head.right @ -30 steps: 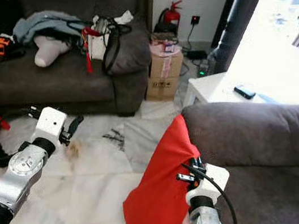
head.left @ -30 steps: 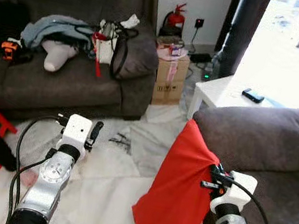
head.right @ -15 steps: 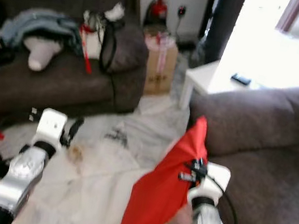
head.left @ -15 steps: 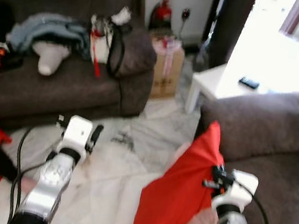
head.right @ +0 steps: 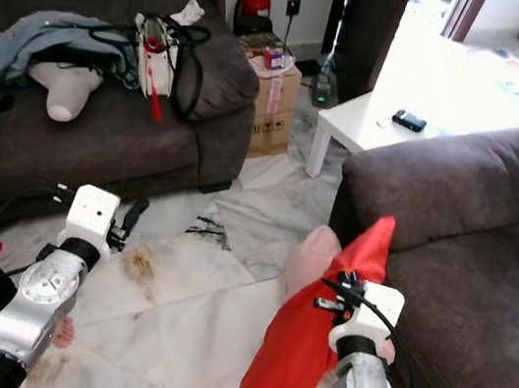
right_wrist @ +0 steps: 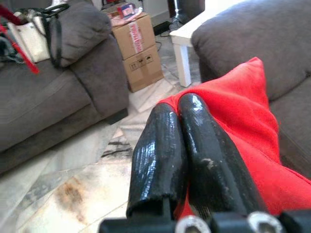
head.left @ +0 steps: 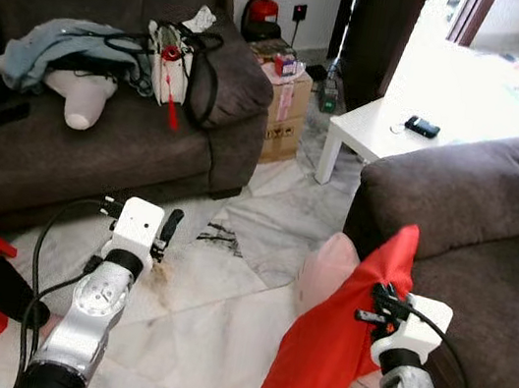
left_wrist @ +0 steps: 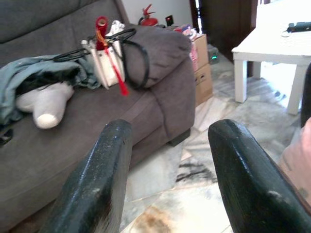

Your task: Move the pillow to the sofa from floor

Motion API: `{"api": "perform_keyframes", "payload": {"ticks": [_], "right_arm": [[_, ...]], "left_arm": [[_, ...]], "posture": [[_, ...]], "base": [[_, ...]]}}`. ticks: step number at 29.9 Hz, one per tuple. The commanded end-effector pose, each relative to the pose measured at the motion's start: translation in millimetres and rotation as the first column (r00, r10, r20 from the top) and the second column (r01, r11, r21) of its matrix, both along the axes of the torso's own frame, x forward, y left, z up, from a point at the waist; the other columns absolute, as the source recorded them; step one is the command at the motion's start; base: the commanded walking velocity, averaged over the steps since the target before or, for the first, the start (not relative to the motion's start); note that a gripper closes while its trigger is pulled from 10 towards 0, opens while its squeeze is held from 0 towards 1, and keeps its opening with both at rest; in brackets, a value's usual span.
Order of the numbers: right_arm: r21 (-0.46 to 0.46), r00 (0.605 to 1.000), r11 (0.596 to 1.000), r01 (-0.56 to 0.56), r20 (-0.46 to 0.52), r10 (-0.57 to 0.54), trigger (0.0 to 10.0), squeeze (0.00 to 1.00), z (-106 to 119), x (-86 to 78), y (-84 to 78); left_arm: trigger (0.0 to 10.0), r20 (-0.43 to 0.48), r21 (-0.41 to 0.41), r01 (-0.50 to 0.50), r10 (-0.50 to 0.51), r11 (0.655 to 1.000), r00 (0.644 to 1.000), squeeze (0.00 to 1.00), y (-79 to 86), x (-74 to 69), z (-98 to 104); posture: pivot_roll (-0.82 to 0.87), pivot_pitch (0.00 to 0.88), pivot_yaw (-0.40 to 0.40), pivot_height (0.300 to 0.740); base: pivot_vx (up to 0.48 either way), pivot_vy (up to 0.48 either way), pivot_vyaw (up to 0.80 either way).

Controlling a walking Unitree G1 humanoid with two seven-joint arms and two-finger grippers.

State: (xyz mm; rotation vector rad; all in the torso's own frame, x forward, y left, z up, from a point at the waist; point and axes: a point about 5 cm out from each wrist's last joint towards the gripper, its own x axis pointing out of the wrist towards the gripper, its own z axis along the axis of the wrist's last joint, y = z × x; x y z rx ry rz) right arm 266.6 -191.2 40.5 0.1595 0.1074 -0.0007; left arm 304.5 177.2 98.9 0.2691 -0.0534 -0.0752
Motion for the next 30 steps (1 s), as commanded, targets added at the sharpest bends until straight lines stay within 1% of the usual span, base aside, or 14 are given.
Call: {"api": "perform_keyframes", "payload": {"ticks": [1, 7, 10, 14, 15, 16, 19, 21, 27, 30], "right_arm": [[-0.029, 0.988, 1.0, -0.004, 0.154, 0.008, 10.0, 0.0, 28.2, 12.6, -1.4], [-0.019, 0.989, 1.0, 0.003, 0.15, 0.0, 10.0, 0.0, 27.0, 11.8, -3.6], [-0.02, 0.989, 1.0, 0.004, 0.146, -0.001, 10.0, 0.0, 26.8, 12.9, -4.0], [-0.01, 0.991, 1.0, 0.0, 0.137, 0.001, 10.0, 0.0, 26.1, 14.0, -2.9], [-0.03, 0.99, 1.0, -0.005, 0.142, 0.01, 10.0, 0.0, 26.9, 14.5, -2.3], [-0.03, 0.99, 1.0, -0.005, 0.143, 0.01, 10.0, 0.0, 27.0, 14.8, -2.1], [-0.023, 0.99, 1.0, -0.002, 0.142, 0.006, 10.0, 0.0, 26.9, 15.1, -2.2], [-0.024, 0.989, 1.0, 0.006, 0.148, -0.002, 10.0, 0.0, 27.5, 15.1, -3.0], [-0.029, 0.989, 0.999, 0.015, 0.146, -0.011, 10.0, 0.0, 26.2, 13.1, -4.8], [-0.033, 0.99, 0.999, -0.005, 0.139, 0.009, 10.0, 0.0, 25.5, 13.5, -3.5]], "left_arm": [[10.0, 0.001, 0.001, 0.003, -0.003, 1.0, 1.0, 0.0, -1.0, -0.6, -0.6], [10.0, 0.001, -0.008, 0.005, -0.005, 1.0, 1.0, 0.0, -2.1, -1.0, -1.2], [10.0, 0.001, -0.009, 0.009, -0.009, 1.0, 1.0, 0.0, -3.1, -0.6, -1.4], [10.0, -0.001, -0.005, 0.012, -0.012, 1.0, 1.0, 0.0, -3.4, -0.8, -2.0], [10.0, 0.0, -0.005, 0.012, -0.012, 1.0, 1.0, 0.0, -3.5, -0.8, -2.0], [10.0, 0.0, -0.006, 0.011, -0.011, 1.0, 1.0, 0.0, -3.4, -0.6, -1.8], [10.0, 0.001, -0.006, 0.01, -0.01, 1.0, 1.0, 0.0, -3.5, -0.1, -1.6], [10.0, 0.001, -0.005, 0.01, -0.01, 1.0, 1.0, 0.0, -3.7, 0.1, -1.5], [10.0, 0.006, 0.003, 0.014, -0.014, 1.0, 1.0, 0.0, -4.6, 0.5, -0.7], [10.0, 0.006, 0.003, 0.014, -0.014, 1.0, 1.0, 0.0, -4.6, 0.6, -0.7]], "posture": [[-0.03, 0.044, 0.047, 0.739], [-0.03, 0.038, 0.047, 0.739], [-0.03, 0.034, 0.047, 0.739], [-0.03, 0.031, 0.047, 0.739], [-0.03, 0.03, 0.045, 0.739], [-0.03, 0.034, 0.045, 0.739], [-0.03, 0.037, 0.045, 0.739], [-0.03, 0.041, 0.046, 0.739], [-0.03, 0.051, 0.049, 0.739], [-0.03, 0.054, 0.05, 0.739]], "base": [[0.0, 0.0, 0.0], [0.0, 0.0, 0.0], [0.0, 0.48, 0.0], [0.0, 0.48, -0.7], [0.0, 0.48, -0.8], [0.0, 0.48, -0.53], [0.0, 0.48, -0.46], [0.0, 0.48, 0.0], [0.0, 0.0, 0.0], [0.0, 0.0, 0.0]]}}
